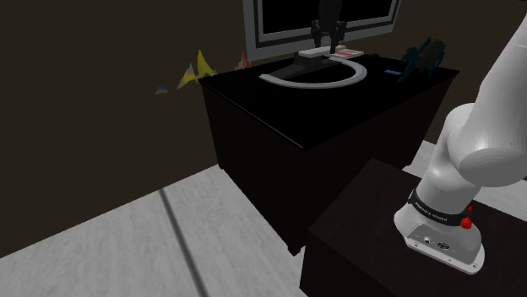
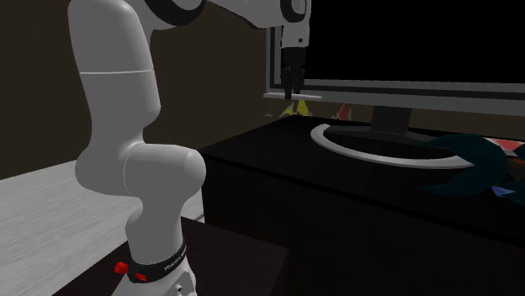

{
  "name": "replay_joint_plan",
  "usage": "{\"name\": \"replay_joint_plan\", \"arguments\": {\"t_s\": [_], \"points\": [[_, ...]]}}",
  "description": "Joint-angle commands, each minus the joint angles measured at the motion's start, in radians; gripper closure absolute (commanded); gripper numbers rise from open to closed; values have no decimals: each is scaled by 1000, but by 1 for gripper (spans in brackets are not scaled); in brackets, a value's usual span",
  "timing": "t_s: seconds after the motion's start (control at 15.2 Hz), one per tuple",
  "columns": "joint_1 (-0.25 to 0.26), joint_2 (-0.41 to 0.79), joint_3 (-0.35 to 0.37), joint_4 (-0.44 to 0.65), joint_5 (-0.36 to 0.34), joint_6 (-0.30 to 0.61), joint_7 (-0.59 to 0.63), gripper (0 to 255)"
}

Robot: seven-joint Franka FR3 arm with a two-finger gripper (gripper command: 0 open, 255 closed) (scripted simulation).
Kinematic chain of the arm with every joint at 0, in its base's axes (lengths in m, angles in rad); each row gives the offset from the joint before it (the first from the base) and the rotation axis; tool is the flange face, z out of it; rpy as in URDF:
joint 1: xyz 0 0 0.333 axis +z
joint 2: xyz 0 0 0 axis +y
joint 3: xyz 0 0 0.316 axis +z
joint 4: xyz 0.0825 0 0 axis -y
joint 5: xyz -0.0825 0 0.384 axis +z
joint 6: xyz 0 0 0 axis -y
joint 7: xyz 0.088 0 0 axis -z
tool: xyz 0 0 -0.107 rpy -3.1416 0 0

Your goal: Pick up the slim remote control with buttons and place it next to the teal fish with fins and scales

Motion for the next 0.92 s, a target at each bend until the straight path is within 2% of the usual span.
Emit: {"name": "replay_joint_plan", "arguments": {"t_s": [0.0,0.73,0.86], "points": [[0,4,0,34,2,-30,-1,255],[-8,60,-12,238,33,-188,-23,255],[-23,25,-27,204,12,-183,-55,255]]}}
